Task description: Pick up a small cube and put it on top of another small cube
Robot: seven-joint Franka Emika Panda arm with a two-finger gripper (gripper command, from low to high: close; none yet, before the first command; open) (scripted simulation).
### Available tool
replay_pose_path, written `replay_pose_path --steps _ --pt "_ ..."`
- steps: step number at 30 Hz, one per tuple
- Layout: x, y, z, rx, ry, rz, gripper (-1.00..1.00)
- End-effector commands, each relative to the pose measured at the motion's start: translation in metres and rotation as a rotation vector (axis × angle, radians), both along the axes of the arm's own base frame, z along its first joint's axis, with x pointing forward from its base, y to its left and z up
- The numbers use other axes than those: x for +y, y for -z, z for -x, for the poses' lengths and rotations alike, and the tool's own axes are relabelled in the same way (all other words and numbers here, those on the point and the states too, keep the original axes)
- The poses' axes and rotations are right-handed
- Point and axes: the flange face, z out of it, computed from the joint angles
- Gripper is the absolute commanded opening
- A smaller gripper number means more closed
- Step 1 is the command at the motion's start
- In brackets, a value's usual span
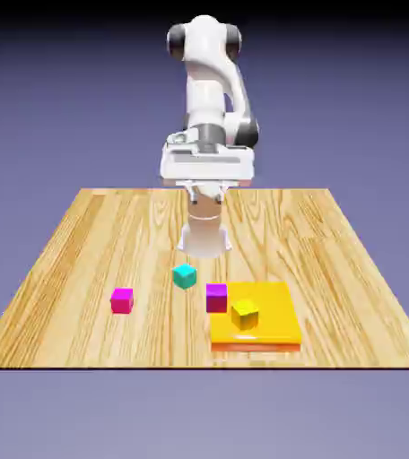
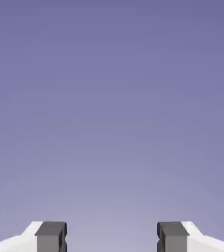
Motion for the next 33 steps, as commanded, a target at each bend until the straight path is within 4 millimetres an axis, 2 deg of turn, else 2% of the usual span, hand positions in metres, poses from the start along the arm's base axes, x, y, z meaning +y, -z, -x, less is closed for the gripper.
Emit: replay_pose_path --steps 1,5,9,13,18,19,20,25,26,27,28,33 --pt "-0.011 0.012 -0.005 0.05 0.012 0.011 0.0" --pt "-0.06 0.064 -0.018 0.253 0.055 0.038 0.0" --pt "-0.11 0.119 -0.017 0.457 0.089 0.039 0.0" --pt "-0.159 0.174 -0.002 0.661 0.114 0.014 0.0" --pt "-0.214 0.243 0.035 0.91 0.131 -0.057 0.0" --pt "-0.22 0.251 0.041 0.941 0.131 -0.069 0.0" --pt "-0.22 0.251 0.041 0.941 0.131 -0.069 0.0" --pt "-0.219 0.314 0.05 0.941 0.131 -0.069 0.0" --pt "-0.219 0.32 0.052 0.941 0.131 -0.069 0.0" --pt "-0.219 0.32 0.052 0.941 0.131 -0.069 -1.0" --pt "-0.219 0.32 0.052 0.941 0.131 -0.069 -1.0" --pt "-0.22 0.258 0.042 0.941 0.131 -0.069 -1.0"
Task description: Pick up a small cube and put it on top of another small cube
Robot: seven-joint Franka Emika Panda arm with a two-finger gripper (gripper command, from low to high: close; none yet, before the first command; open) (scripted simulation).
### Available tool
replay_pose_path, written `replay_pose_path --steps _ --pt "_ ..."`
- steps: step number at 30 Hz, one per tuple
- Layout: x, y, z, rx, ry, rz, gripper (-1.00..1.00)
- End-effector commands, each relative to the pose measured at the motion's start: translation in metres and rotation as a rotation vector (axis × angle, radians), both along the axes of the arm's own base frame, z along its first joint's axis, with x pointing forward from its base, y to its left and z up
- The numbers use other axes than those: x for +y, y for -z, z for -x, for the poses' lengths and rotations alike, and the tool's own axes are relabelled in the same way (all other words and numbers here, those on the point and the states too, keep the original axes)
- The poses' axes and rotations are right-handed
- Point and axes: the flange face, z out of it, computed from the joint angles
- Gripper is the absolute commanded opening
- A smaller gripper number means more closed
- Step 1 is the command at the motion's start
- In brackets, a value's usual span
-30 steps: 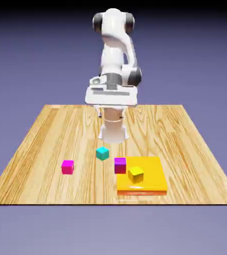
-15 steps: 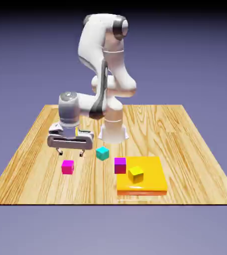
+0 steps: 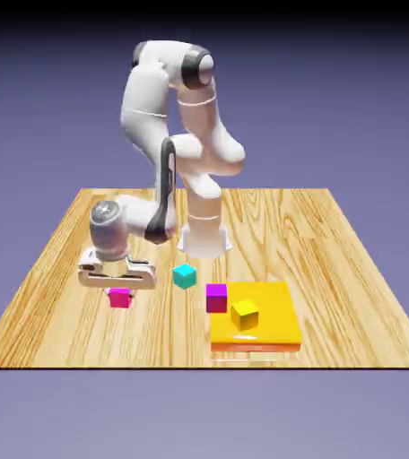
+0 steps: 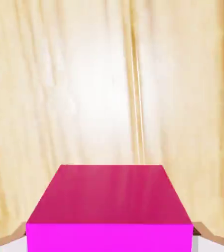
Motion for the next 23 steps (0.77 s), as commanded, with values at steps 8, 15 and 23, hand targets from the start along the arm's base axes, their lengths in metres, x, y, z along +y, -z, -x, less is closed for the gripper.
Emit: replay_pose_path --steps 8,15,23 --pt "0.174 -0.064 -0.113 -0.002 -0.225 0.003 -1.0" --pt "0.335 -0.115 -0.133 0.0 -0.397 0.001 -1.0" --pt "0.333 -0.062 -0.126 0.0 -0.396 0.001 1.0"
